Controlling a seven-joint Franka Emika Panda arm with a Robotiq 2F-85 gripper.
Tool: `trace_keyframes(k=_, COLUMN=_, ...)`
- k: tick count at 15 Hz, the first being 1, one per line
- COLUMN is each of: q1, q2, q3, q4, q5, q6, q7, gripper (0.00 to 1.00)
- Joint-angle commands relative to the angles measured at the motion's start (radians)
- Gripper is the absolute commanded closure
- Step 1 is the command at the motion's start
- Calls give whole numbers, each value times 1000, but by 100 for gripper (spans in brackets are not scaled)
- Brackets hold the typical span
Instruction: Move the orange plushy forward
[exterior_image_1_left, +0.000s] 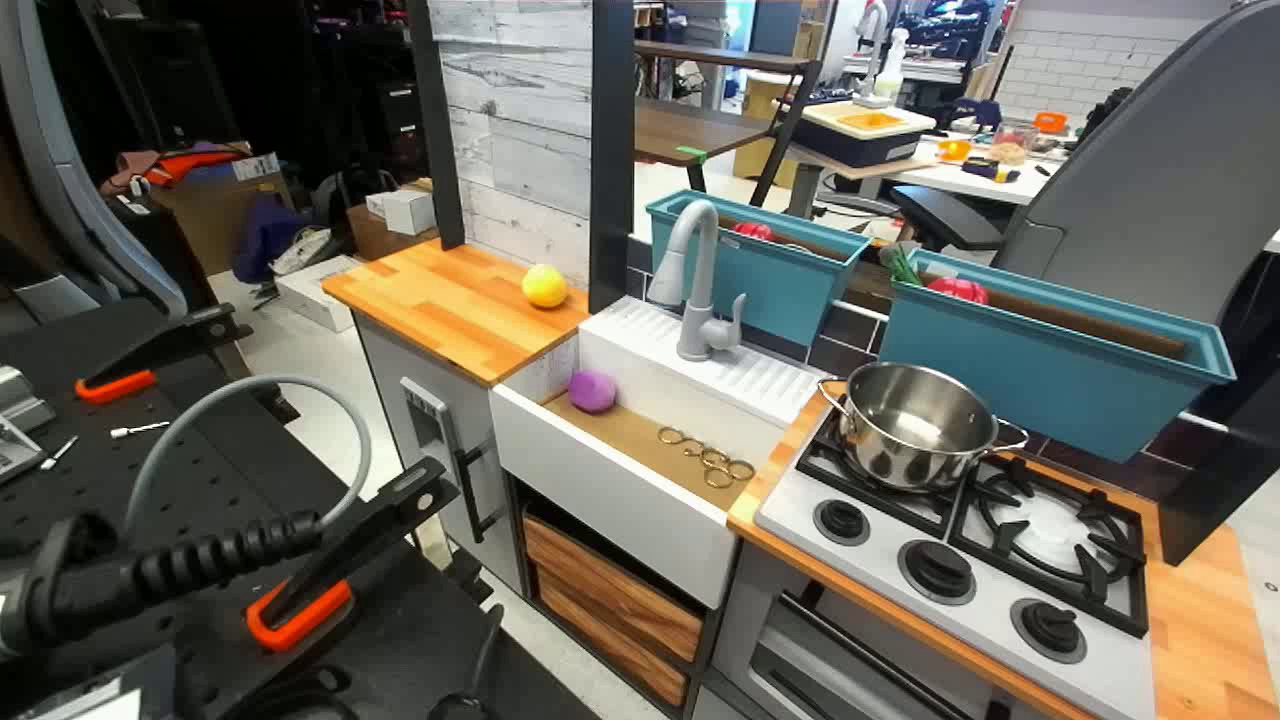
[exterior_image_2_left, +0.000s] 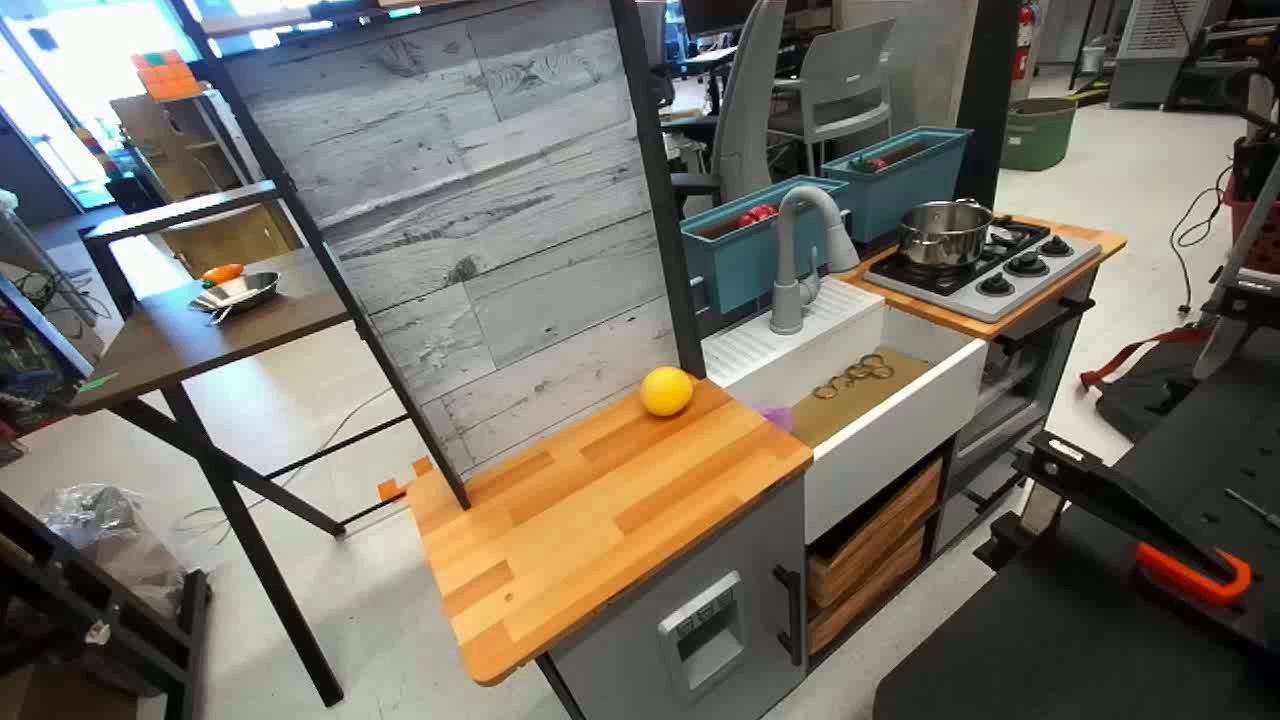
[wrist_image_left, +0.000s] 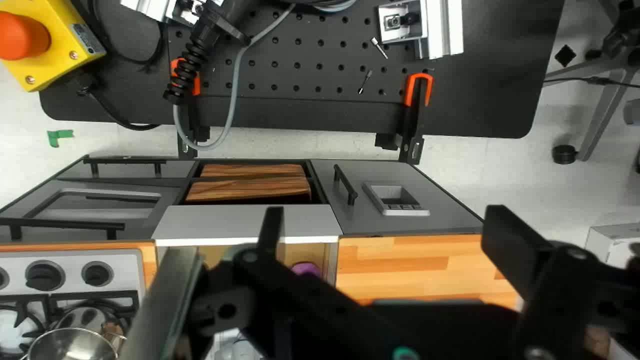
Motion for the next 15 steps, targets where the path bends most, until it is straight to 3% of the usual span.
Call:
trace_keyframes(k=1, q1=-15, q2=1, q3=15, q4=2, q5=11, q6=-3, q7=-9, gripper=0)
trace_keyframes(k=15, q1=-16, q2=28, q3=31, q4=2, q5=9, q6=18, q7=17, gripper=0)
